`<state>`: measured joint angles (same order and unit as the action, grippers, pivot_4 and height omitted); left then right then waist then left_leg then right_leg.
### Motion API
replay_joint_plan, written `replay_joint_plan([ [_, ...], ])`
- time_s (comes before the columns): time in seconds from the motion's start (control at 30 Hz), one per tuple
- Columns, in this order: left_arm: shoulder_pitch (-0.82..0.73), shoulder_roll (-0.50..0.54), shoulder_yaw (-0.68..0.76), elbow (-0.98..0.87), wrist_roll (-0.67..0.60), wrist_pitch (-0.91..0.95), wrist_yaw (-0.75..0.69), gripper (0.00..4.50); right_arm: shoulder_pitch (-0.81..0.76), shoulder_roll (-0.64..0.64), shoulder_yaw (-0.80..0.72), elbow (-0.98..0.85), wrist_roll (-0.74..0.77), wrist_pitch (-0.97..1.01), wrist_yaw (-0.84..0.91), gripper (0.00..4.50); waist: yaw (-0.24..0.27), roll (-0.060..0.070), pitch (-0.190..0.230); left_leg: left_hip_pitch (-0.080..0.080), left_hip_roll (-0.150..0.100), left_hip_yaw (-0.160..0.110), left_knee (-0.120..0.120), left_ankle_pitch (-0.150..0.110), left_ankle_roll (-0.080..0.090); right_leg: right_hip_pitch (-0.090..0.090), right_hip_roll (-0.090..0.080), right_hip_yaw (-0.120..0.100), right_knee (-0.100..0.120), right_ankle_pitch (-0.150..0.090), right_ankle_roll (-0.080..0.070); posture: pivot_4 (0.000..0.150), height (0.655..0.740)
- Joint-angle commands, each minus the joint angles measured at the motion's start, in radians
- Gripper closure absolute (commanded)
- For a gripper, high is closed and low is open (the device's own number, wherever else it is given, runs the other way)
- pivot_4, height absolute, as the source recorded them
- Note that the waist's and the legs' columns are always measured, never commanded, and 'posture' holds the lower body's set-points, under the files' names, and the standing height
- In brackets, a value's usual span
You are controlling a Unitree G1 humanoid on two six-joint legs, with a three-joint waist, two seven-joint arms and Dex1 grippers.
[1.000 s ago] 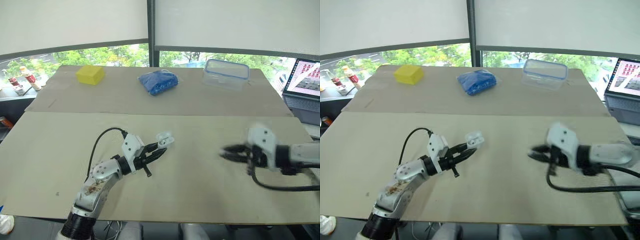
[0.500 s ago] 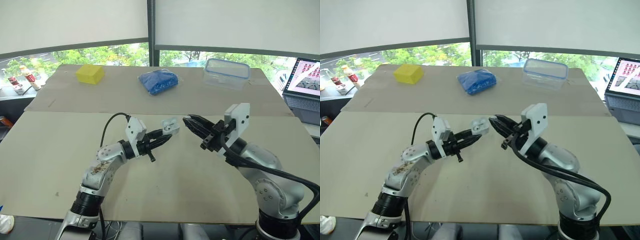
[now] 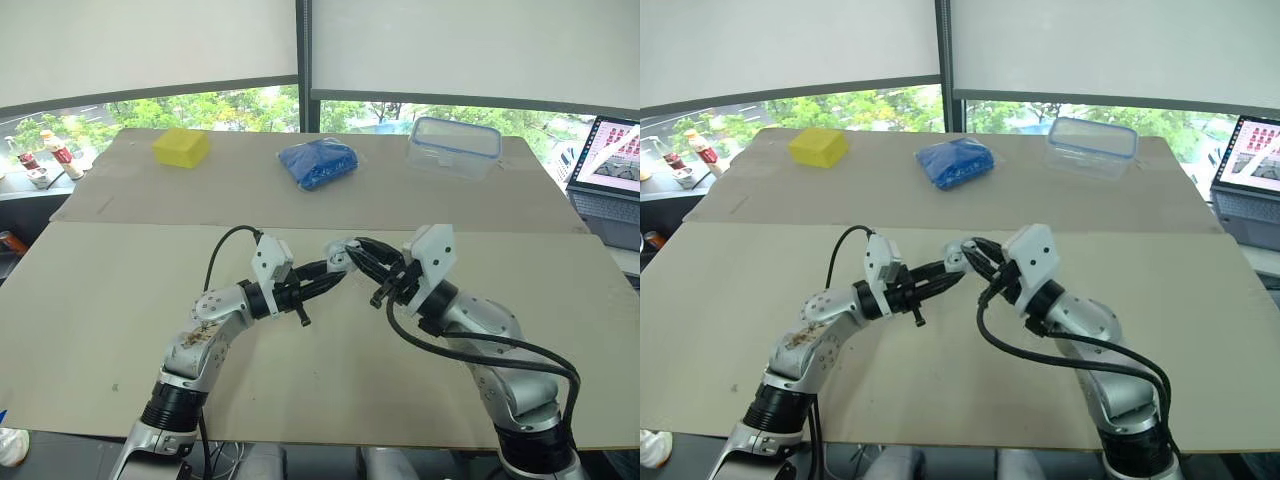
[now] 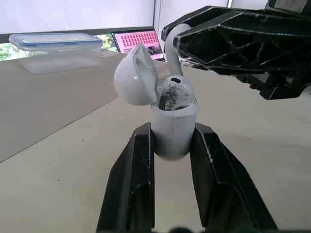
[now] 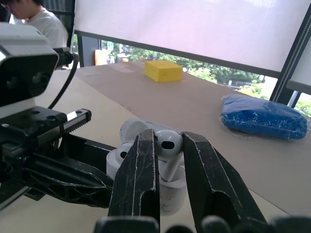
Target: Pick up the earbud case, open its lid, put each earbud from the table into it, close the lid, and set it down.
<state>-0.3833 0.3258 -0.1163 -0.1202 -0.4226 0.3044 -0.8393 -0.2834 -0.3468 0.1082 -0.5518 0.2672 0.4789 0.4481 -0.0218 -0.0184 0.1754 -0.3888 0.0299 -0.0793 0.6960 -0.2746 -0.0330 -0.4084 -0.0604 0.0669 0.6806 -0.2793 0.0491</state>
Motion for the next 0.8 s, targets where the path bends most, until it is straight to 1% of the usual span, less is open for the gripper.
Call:
replay_joint_plan([
  [0.03, -0.002, -0.005, 0.006, -0.036, -0.011, -0.010, -0.001, 3.96, 0.006, -0.010, 0.006, 0.006, -0.049, -0.067, -0.009, 4.14, 0.000, 0.000, 0.000, 0.000, 0.000, 0.000, 0.000, 0.000, 0.000, 0.000, 0.000, 0.000, 0.000, 0.000, 0.000, 0.150, 0.6797],
  [0.27, 0.000, -0.007, 0.007, -0.040, -0.015, -0.008, 0.000, 3.96, 0.030, -0.038, 0.054, 0.043, -0.149, -0.164, 0.006, 4.14, 0.000, 0.000, 0.000, 0.000, 0.000, 0.000, 0.000, 0.000, 0.000, 0.000, 0.000, 0.000, 0.000, 0.000, 0.000, 0.150, 0.6797],
  [0.33, 0.001, -0.008, 0.008, -0.042, -0.017, -0.008, 0.001, 3.96, 0.040, -0.044, 0.066, 0.037, -0.154, -0.161, 0.016, 4.14, 0.000, 0.000, 0.000, 0.000, 0.000, 0.000, 0.000, 0.000, 0.000, 0.000, 0.000, 0.000, 0.000, 0.000, 0.000, 0.150, 0.6797],
  [0.43, -0.001, -0.010, 0.008, -0.040, -0.017, -0.010, 0.002, 3.96, 0.052, -0.027, 0.062, 0.020, -0.122, -0.137, 0.021, 4.14, 0.000, 0.000, 0.000, 0.000, 0.000, 0.000, 0.000, 0.000, 0.000, 0.000, 0.000, 0.000, 0.000, 0.000, 0.000, 0.150, 0.6797],
  [0.5, -0.001, -0.009, 0.006, -0.040, -0.015, -0.012, -0.001, 3.96, 0.052, -0.014, 0.049, 0.004, -0.096, -0.098, 0.012, 3.11, 0.000, 0.000, 0.000, 0.000, 0.000, 0.000, 0.000, 0.000, 0.000, 0.000, 0.000, 0.000, 0.000, 0.000, 0.000, 0.150, 0.6797],
  [0.6, 0.005, -0.002, 0.002, -0.042, -0.010, -0.018, -0.008, 3.96, 0.043, -0.015, -0.004, -0.054, -0.031, 0.020, 0.000, 2.06, 0.001, 0.000, 0.000, 0.000, 0.000, 0.000, 0.000, 0.000, 0.000, 0.000, 0.000, 0.000, 0.000, 0.000, 0.000, 0.150, 0.6797],
  [0.67, 0.005, 0.001, 0.003, -0.037, -0.009, -0.020, -0.010, 3.96, 0.043, -0.049, -0.080, -0.117, 0.041, 0.114, 0.009, 2.04, 0.002, 0.000, 0.000, 0.000, 0.000, 0.000, 0.000, 0.000, 0.000, 0.000, 0.000, 0.000, 0.000, 0.000, 0.000, 0.150, 0.6797],
  [0.7, 0.001, 0.002, -0.001, -0.030, -0.009, -0.020, -0.019, 3.96, 0.047, -0.088, -0.160, -0.159, 0.111, 0.179, 0.028, 2.04, 0.005, 0.000, 0.000, 0.000, 0.000, 0.000, 0.000, 0.000, 0.000, 0.000, 0.000, 0.000, 0.000, 0.000, 0.000, 0.150, 0.6797],
  [0.77, -0.004, 0.004, -0.005, -0.020, -0.010, -0.020, -0.033, 3.96, 0.046, -0.140, -0.260, -0.209, 0.207, 0.269, 0.044, 2.04, 0.009, 0.000, 0.000, -0.001, 0.000, 0.000, 0.000, 0.000, 0.000, 0.000, -0.001, 0.000, 0.000, 0.000, 0.000, 0.150, 0.6797],
  [0.8, -0.009, 0.008, -0.018, -0.014, -0.014, -0.018, -0.060, 3.96, 0.043, -0.194, -0.324, -0.216, 0.258, 0.318, 0.069, 2.04, 0.010, 0.000, 0.000, -0.001, -0.001, 0.000, 0.000, 0.000, 0.000, 0.000, -0.001, 0.000, -0.001, 0.000, 0.000, 0.150, 0.6797],
])
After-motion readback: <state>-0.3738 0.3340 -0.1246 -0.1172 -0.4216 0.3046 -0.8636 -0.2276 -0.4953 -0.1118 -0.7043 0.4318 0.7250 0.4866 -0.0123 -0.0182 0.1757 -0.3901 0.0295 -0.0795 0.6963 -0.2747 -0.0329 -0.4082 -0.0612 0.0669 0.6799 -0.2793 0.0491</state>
